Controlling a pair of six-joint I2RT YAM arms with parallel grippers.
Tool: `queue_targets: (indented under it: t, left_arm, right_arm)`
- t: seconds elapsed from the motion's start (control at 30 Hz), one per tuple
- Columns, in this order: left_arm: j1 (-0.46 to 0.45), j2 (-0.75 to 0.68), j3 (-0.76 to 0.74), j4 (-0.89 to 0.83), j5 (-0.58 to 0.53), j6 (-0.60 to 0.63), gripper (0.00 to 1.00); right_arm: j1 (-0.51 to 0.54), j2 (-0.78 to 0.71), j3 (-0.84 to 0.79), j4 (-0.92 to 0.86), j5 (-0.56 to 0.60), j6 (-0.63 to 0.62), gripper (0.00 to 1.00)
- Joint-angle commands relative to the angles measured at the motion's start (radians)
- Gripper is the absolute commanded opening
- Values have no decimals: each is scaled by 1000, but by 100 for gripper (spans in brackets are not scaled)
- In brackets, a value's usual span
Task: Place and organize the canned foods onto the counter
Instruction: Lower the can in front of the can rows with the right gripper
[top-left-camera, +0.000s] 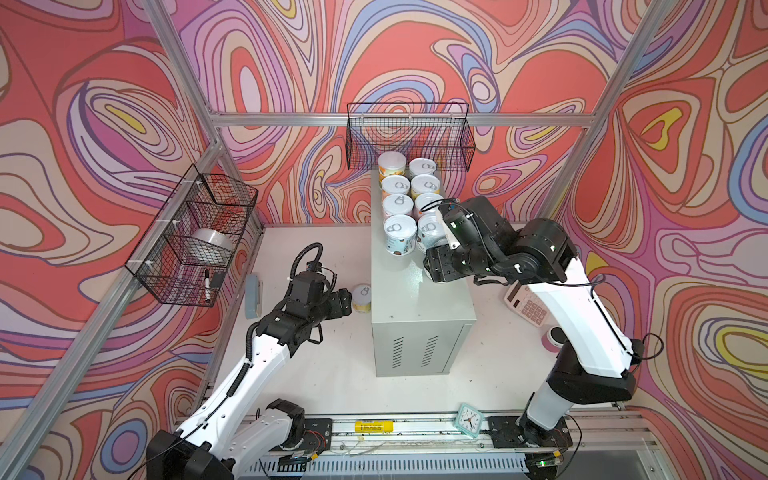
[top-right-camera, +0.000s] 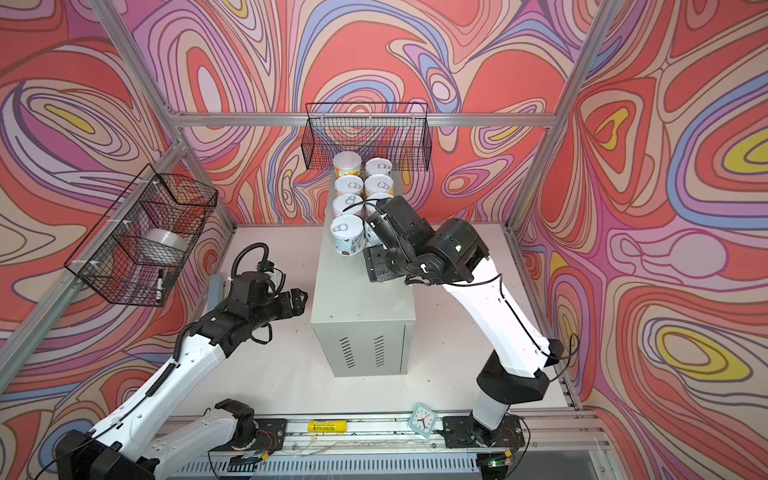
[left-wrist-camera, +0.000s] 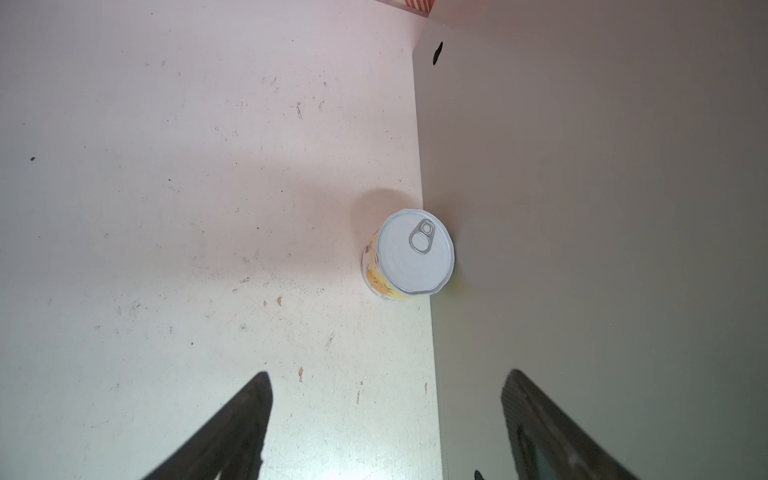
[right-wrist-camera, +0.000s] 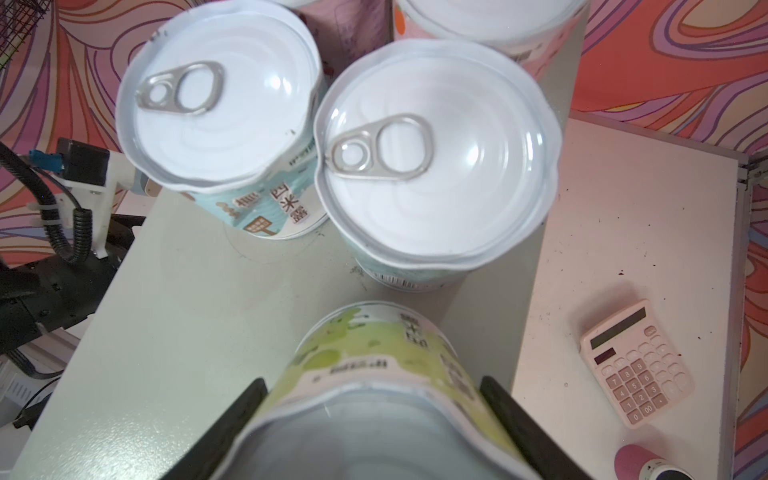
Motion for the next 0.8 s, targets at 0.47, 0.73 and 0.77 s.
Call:
queue_targets:
  t: [0.47, 0.73, 0.77]
  left_arm:
    - [-4, -15, -14, 21, -31, -4, 88]
    - [-4, -12, -12, 15, -35, -5, 88]
    - [-4, -11, -11, 14, -31, -6, 88]
  right_arm:
    - [8, -10, -13, 75, -1, 11, 91]
    - [6, -49, -46, 99, 20, 24, 91]
    - [6, -54, -50, 100, 26, 28, 91]
